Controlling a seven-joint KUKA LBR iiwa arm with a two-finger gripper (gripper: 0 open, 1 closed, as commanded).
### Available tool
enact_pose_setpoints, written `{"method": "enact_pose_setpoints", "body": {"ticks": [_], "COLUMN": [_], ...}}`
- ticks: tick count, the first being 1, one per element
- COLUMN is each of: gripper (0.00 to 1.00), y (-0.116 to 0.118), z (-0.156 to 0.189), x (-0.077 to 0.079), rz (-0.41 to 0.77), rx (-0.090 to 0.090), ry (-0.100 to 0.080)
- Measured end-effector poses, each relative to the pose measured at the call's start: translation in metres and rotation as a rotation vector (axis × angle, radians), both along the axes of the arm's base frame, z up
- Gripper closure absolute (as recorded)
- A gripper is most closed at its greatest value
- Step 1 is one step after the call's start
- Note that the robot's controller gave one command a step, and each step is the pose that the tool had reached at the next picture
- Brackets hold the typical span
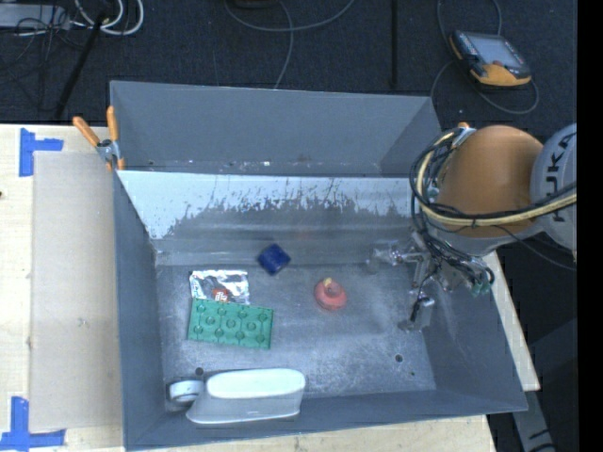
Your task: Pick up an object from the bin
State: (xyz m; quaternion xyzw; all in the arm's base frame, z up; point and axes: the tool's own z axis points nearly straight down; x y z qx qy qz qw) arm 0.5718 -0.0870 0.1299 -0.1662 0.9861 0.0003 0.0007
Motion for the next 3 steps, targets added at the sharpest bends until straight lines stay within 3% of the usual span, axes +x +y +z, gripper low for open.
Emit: {"method": "enact_pose_setpoints", "body": {"ticks": [1, 2, 3], "gripper": [0.00, 0.00, 1.00], "y": [0.056, 0.079, 0.078], "z": [-0.062, -0.060, -0.060], "x": [0.014, 0.013, 0.013], "rz": [0.003, 0.083, 0.082], "rx": [0.003, 0.001, 0.000], "ry": [0.005, 0.002, 0.000]}}
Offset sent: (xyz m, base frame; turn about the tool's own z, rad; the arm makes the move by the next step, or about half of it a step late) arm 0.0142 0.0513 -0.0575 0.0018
